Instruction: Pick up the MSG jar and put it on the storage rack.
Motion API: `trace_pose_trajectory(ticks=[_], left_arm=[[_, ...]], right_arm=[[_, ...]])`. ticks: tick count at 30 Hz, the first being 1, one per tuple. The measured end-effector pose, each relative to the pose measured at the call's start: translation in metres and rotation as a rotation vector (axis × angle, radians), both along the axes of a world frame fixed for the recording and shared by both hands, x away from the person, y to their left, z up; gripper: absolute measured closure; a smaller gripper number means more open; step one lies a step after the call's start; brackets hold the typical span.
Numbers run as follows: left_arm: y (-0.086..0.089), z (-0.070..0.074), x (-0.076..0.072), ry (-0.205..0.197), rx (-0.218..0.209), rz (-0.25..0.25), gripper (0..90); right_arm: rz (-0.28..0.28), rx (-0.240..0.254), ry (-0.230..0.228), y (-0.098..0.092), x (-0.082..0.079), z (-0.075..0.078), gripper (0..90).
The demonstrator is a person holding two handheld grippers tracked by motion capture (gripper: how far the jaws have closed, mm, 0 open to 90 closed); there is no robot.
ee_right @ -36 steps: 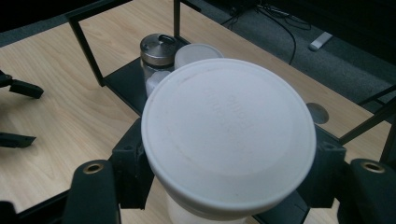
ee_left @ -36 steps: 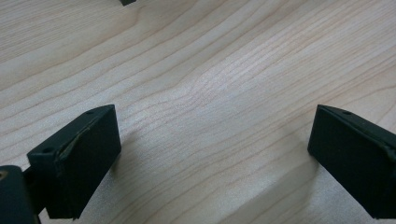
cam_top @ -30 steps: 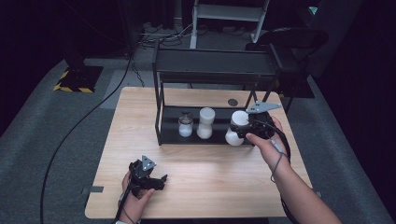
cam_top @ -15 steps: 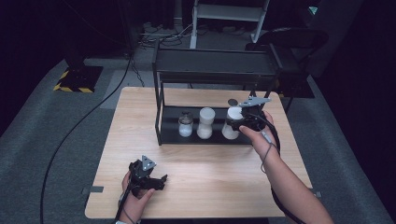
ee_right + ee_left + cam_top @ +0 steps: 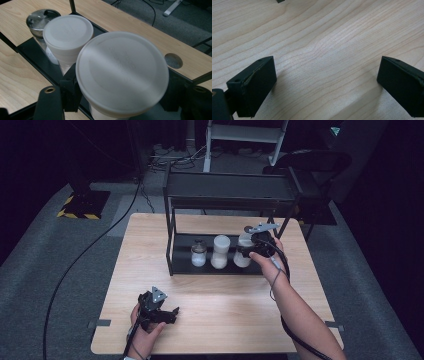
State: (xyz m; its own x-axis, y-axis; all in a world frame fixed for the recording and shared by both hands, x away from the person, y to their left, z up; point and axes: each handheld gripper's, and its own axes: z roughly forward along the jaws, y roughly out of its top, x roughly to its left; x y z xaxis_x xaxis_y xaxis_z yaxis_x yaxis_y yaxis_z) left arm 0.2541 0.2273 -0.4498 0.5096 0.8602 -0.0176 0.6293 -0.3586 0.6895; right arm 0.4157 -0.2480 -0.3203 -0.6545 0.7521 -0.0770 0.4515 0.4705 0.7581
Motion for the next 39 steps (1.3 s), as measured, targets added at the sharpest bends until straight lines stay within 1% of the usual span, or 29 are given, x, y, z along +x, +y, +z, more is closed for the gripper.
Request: trace_pose_trajectory(ticks=[9,15,26,28,30,33,39], left_arm=[[0.000,0.000,0.000,-0.001,-0.001,0.000,2.4],[0.000,0.000,0.000,-0.001,0.000,0.000,2.4],[0.000,0.000,0.000,0.000,0.000,0.000,2.4],[0.000,0.000,0.000,0.000,0.000,0.000,2.4],[0.000,0.000,0.000,-0.001,0.000,0.000,2.4],[0.000,0.000,0.000,-0.001,0.000,0.000,2.4],[0.000,0.000,0.000,-0.002,-0.001,0.000,2.4]], right_arm=[[-0.009,-0.010,0.025,0.002,0.011,-0.014,33.5],[-0.017,-0.005,0.037,0.002,0.015,-0.021,33.5],[-0.021,0.017,0.048,-0.001,0.019,-0.026,33.3],[-0.018,0.020,0.058,-0.003,0.021,-0.025,32.8],[-0.009,0.023,0.046,-0.004,0.021,-0.026,24.8],[-0.010,0.031,0.031,-0.005,0.018,-0.023,18.5],[-0.011,0.044,-0.002,-0.011,0.007,-0.011,9.7]])
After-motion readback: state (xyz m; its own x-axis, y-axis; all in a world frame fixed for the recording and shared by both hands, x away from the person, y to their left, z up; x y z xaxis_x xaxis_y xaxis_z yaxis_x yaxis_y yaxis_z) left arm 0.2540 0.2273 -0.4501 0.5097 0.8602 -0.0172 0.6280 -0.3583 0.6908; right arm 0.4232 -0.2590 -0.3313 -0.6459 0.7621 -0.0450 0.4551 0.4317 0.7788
